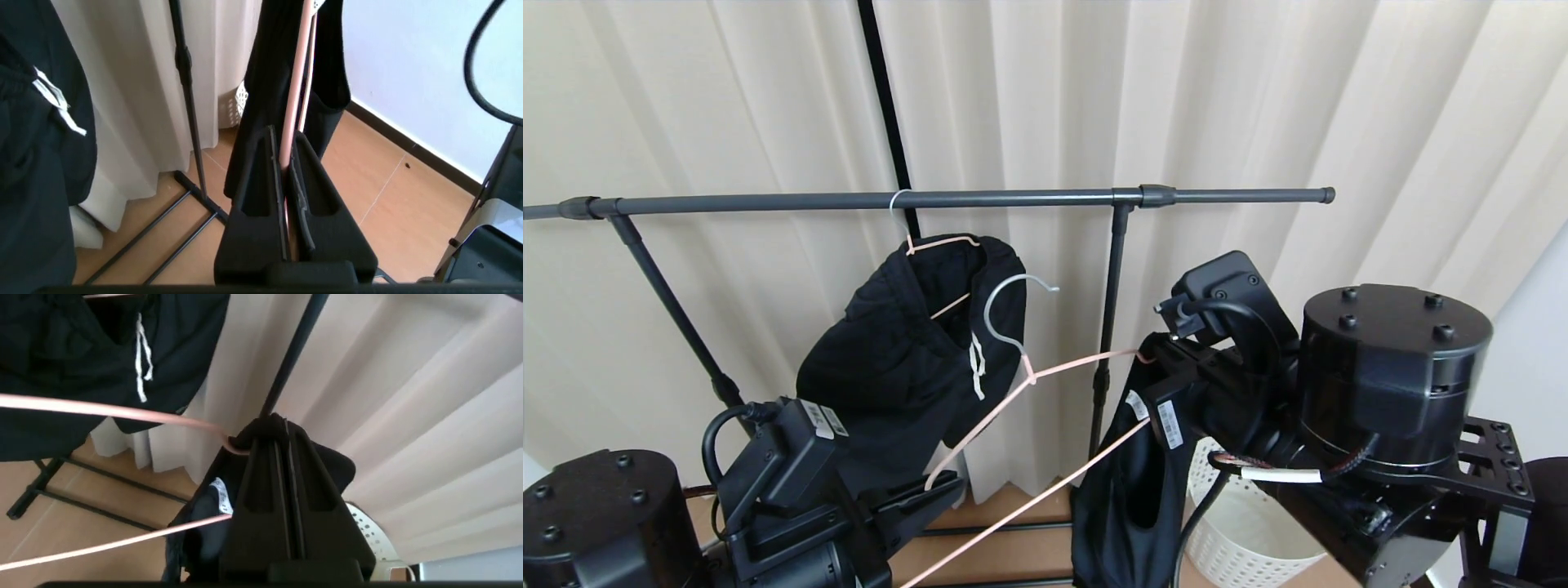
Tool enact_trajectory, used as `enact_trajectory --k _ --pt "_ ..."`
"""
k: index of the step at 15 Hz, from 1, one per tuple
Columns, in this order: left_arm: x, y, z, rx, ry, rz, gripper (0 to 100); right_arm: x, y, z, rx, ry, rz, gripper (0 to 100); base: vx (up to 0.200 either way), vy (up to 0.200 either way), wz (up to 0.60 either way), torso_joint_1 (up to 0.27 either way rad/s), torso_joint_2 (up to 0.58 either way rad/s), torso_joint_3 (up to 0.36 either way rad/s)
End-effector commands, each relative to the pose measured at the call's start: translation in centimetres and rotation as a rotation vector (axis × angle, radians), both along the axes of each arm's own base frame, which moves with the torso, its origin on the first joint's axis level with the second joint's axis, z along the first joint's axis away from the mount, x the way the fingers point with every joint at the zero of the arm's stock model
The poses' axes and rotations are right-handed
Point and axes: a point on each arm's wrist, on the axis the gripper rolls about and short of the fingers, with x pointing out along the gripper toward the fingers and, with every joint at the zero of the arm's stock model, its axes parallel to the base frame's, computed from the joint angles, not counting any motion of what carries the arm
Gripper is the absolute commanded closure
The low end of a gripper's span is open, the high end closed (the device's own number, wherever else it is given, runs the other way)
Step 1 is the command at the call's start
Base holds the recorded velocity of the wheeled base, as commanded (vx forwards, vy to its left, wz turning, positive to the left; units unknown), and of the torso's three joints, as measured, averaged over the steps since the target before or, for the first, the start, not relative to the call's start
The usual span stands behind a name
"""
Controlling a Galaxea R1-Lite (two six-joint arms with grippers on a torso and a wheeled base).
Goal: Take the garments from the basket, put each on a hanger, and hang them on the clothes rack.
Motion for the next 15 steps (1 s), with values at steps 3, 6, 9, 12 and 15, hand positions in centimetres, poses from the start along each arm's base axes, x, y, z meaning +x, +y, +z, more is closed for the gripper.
enact_trajectory --k 3,6,9,12,15 --pt "0.0 0.0 -0.2 0.005 0.006 -0.003 100 -2.0 0.3 0.8 0.025 -0.015 0.064 100 0.000 0.000 0.00 0.000 0.00 0.000" --pt "-0.1 0.0 -0.2 0.006 0.007 -0.004 100 -3.2 0.5 1.3 0.049 -0.019 0.108 100 0.000 0.000 0.00 0.000 0.00 0.000" --pt "-0.1 -0.2 -0.3 0.009 0.011 -0.012 100 -4.1 1.3 1.1 0.086 0.000 0.143 100 0.000 0.000 0.00 0.000 0.00 0.000" --pt "-0.1 -0.2 -0.3 0.009 0.011 -0.013 100 -4.9 1.9 1.3 0.118 0.007 0.177 100 0.000 0.000 0.00 0.000 0.00 0.000" --pt "-0.2 0.0 0.0 0.000 -0.003 -0.008 100 -4.4 1.6 2.0 0.142 -0.007 0.153 100 0.000 0.000 0.00 0.000 0.00 0.000"
